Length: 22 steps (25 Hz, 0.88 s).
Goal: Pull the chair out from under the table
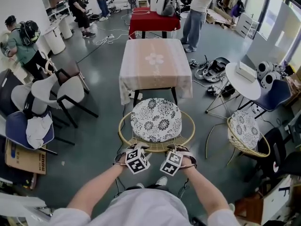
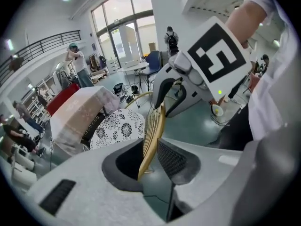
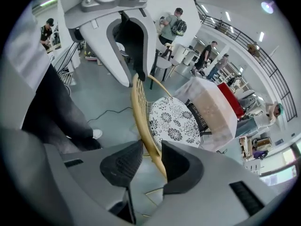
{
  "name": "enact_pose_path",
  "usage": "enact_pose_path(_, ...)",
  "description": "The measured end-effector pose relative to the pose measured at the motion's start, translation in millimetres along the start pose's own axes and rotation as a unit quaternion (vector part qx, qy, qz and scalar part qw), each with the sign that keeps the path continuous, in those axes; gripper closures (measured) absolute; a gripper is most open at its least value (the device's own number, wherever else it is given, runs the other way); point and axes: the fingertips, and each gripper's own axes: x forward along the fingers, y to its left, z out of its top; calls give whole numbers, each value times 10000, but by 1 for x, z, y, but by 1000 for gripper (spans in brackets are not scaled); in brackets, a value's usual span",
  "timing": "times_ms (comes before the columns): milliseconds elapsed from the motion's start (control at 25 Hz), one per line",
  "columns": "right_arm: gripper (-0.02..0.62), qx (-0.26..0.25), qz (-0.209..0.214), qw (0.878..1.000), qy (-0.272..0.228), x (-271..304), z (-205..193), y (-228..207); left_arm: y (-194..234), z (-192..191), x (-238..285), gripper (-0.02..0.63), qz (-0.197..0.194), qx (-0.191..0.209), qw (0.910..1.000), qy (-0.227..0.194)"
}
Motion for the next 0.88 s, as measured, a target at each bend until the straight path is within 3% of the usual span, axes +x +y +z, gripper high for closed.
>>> enact_pose_path(280,523,1220,-316,9907,-515,-29,22,-6,0,22,-22,512,63,-623,9960,-643)
enact_pose_path(440,552,2179,-459,9689,-1081,-57,46,-15,0,33,-41,512,164,-1126,9879,-1053)
enact_pose_path(640,569,2790,-616,9457,-1550,-79,75,-19,13,40,-70,527,499,-1593,9737,-1548)
enact_pose_path(880,585,3669,-593,9037,-2124,-100,99,-18,22,50,-107,563,693,-2111,9523,-2092)
